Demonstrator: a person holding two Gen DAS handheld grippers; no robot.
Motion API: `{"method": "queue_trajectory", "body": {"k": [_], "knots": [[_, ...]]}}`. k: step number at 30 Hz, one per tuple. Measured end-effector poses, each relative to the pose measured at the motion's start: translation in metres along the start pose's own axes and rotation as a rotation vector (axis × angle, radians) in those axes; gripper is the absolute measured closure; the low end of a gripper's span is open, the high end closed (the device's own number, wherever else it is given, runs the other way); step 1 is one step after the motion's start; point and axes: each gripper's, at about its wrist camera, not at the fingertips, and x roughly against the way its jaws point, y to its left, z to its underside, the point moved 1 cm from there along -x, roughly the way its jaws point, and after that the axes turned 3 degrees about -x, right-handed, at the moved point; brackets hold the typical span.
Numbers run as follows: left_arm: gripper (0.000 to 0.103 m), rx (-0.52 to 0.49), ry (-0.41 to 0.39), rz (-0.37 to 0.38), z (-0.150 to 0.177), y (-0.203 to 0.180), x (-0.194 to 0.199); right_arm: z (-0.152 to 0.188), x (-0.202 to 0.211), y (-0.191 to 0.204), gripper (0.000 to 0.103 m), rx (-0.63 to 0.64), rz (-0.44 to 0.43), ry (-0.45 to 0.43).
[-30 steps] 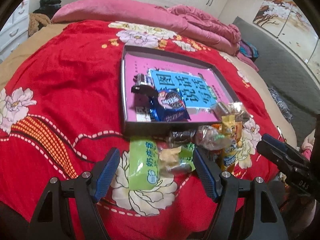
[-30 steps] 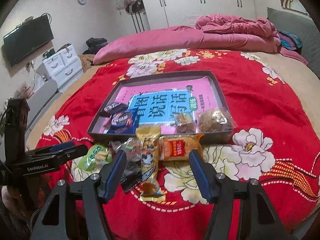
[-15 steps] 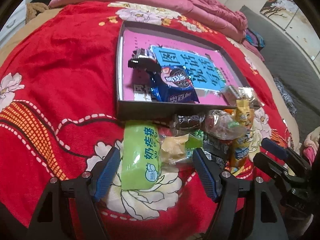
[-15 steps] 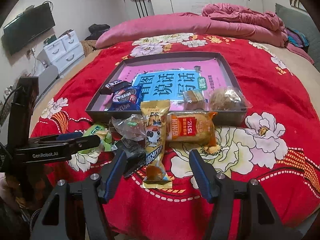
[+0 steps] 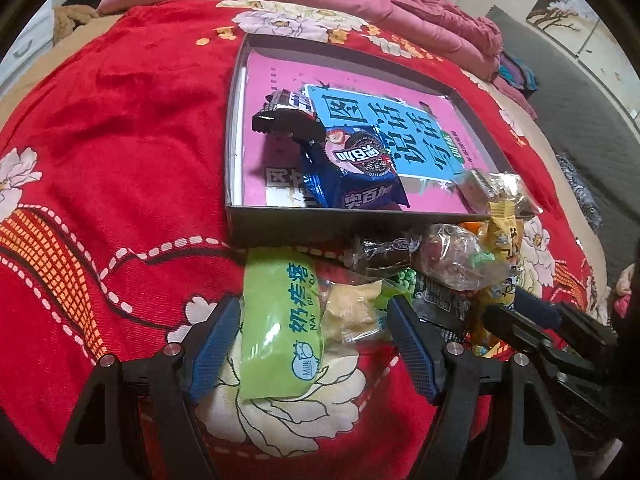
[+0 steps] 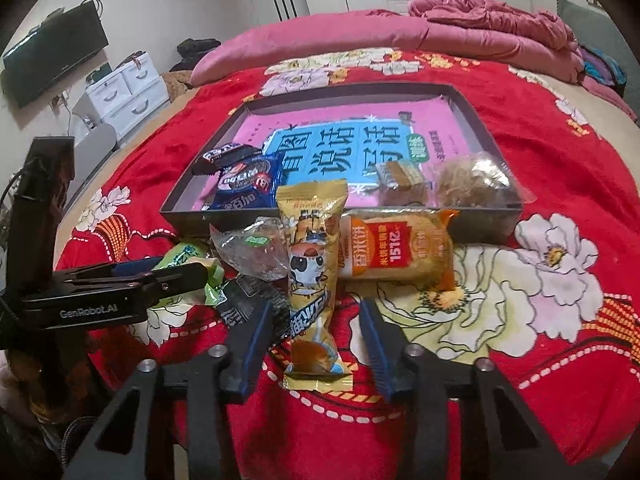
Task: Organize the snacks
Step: 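Grasp the gold cartoon snack stick with the right gripper while the left grasps the green milk-tablet pack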
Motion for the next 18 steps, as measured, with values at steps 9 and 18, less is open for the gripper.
{"method": "queue_trajectory", "body": {"k": [9,18], "knots": [[0.037,0.027,0.022,0.030,0.000,-0.003,-0.003,0.000,-0.015,-0.006,0.078,-0.019,0.006,0.025],[0.058,0.016,0.055,0.112,0.000,-0.014,-0.010,-0.002,-0.017,-0.010,0.078,-0.034,-0.006,0.022]]}}
